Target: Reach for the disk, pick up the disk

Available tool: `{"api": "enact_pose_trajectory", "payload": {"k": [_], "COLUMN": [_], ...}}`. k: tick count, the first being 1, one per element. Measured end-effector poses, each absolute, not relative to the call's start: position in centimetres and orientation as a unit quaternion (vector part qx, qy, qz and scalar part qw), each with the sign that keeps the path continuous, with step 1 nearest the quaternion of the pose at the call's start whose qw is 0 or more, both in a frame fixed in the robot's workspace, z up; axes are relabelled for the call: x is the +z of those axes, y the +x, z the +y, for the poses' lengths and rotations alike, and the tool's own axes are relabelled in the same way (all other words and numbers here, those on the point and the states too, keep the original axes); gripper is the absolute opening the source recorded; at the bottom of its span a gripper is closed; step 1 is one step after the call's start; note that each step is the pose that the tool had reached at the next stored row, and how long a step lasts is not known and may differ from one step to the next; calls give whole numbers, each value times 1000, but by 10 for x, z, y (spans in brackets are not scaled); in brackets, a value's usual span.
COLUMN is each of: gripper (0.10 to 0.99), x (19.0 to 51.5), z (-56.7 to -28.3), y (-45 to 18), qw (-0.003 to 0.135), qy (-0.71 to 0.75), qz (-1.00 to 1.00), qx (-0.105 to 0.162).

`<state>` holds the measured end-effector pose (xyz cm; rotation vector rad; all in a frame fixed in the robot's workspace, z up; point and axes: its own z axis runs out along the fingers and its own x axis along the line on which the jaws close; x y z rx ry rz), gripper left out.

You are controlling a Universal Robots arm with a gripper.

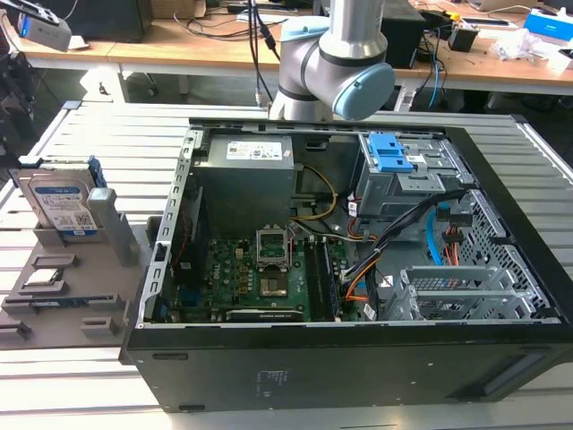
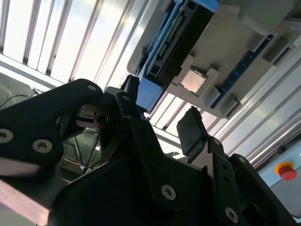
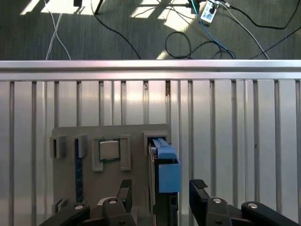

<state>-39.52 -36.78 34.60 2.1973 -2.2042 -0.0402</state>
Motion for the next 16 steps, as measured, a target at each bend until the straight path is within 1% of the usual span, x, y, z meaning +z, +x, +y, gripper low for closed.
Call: {"api": "enact_pose_trajectory", "payload": {"k": [8, 10, 16], "gripper": [604, 604, 604], "x": [323, 315, 302], "z": [-367, -362, -361], "y": [-394, -394, -394], "qw": [15, 15, 15], "qy": [710, 712, 718], "qz": [-704, -702, -696], "qx": [-13, -13, -13]}}
